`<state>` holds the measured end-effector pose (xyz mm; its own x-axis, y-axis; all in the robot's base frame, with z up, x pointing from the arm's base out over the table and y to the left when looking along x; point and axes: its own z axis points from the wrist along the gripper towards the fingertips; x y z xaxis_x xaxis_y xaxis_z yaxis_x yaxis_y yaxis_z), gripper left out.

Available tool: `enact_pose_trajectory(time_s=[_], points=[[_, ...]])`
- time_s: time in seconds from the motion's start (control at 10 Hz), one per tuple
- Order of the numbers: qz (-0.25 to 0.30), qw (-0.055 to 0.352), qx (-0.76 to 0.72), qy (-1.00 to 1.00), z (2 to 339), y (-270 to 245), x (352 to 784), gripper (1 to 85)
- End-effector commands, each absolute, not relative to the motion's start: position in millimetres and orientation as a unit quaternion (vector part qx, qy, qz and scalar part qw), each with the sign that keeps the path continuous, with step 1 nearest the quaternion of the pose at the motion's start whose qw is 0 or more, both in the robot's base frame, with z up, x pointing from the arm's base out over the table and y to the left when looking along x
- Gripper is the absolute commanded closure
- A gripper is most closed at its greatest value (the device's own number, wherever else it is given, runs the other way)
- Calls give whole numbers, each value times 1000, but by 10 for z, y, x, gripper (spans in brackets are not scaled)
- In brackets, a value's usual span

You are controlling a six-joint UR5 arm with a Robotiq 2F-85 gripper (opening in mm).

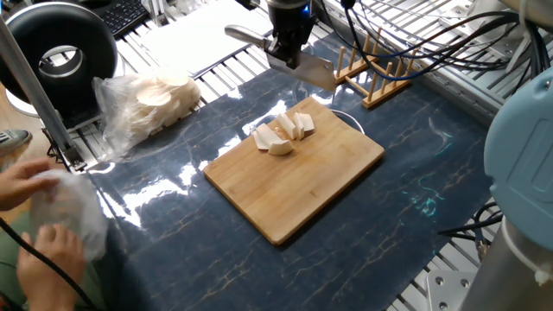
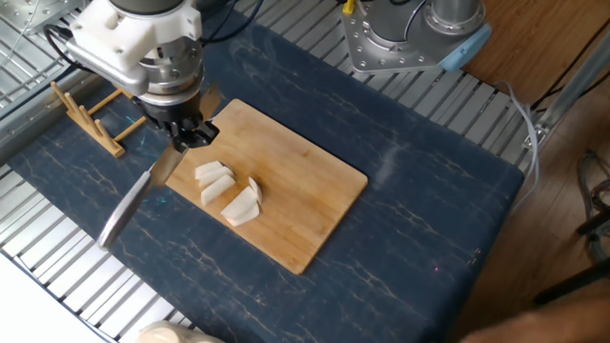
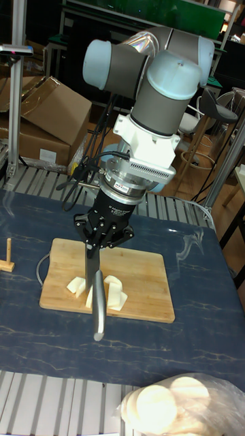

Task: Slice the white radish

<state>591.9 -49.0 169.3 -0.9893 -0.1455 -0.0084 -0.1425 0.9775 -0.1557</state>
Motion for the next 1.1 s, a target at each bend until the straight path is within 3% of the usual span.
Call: enact_pose_trajectory(time_s=[0.0, 0.5, 1.0], points=[[-84, 15, -59, 995, 1700, -530, 5946, 847], [-55, 17, -60, 997, 1755, -439, 5930, 847], [-88, 4, -94, 992, 1867, -772, 5772, 847]])
